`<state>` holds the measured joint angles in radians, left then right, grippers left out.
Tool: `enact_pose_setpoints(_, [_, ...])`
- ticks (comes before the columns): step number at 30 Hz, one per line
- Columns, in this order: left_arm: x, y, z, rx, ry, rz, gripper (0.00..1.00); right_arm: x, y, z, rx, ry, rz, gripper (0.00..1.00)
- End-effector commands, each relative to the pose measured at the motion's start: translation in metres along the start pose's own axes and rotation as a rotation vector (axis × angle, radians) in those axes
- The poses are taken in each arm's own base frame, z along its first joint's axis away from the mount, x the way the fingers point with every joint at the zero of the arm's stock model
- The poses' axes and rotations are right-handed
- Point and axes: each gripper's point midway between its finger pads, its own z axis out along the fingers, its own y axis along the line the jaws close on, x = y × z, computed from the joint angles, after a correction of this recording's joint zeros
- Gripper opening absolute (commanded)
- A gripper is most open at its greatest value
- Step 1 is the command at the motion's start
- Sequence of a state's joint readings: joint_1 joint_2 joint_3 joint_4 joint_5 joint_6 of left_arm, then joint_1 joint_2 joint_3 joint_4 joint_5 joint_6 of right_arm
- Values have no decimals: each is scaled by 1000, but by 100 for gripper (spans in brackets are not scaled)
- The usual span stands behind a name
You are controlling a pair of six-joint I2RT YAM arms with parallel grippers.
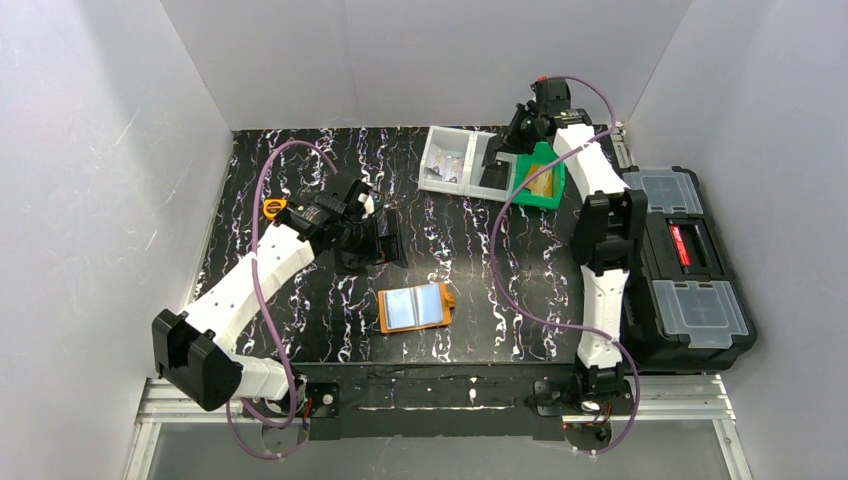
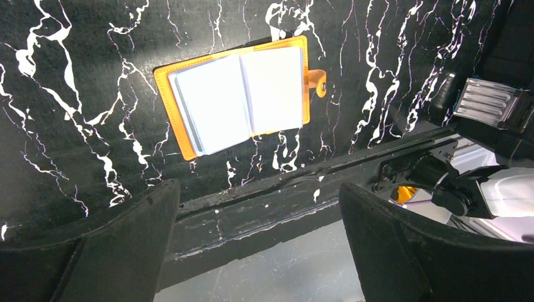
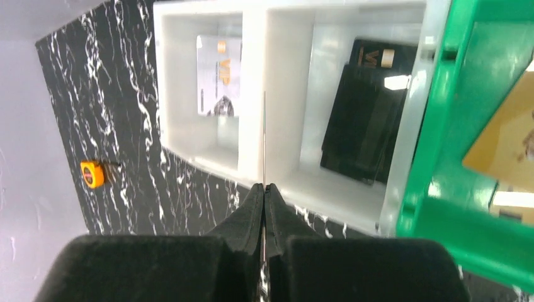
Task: Take the credit cards out of the card holder
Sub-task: Place the credit card in the storage box, then remove the credit card from the card holder.
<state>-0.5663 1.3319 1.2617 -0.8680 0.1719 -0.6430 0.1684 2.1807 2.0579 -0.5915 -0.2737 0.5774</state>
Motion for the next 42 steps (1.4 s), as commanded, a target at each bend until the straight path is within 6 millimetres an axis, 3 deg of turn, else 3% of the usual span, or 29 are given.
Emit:
enact_pose_setpoints(1, [-3, -6, -19, 11, -27, 27, 98, -24, -7, 15, 15, -26, 2, 1])
enact_pose_setpoints(10, [-9, -7, -22, -8, -20, 45, 98, -16, -29, 54, 16, 13, 64, 1])
enact_pose_setpoints(16, [-10, -8, -17, -5, -10, 40, 98, -12, -39, 62, 41, 20, 65, 2])
enact_pose_setpoints(22, [-9, -8, -17, -5, -6, 39, 98, -20, -33, 54, 44, 4, 47, 38])
enact_pose_setpoints(27, [-10, -8, -18, -6, -17, 39, 98, -34, -14, 27, 28, -33, 39, 50])
enact_pose_setpoints(33, [-10, -4, -19, -16, -27, 36, 98, -34, 18, -26, 1, -50, 51, 61])
enact_pose_setpoints(35, [-9, -2, -18, -18, -29, 33, 98, -21, 26, -47, 9, -46, 44, 64])
enact_pose_setpoints(42, [-9, 9, -13, -30, -42, 11, 98, 77, 34, -105, 32, -21, 14, 86])
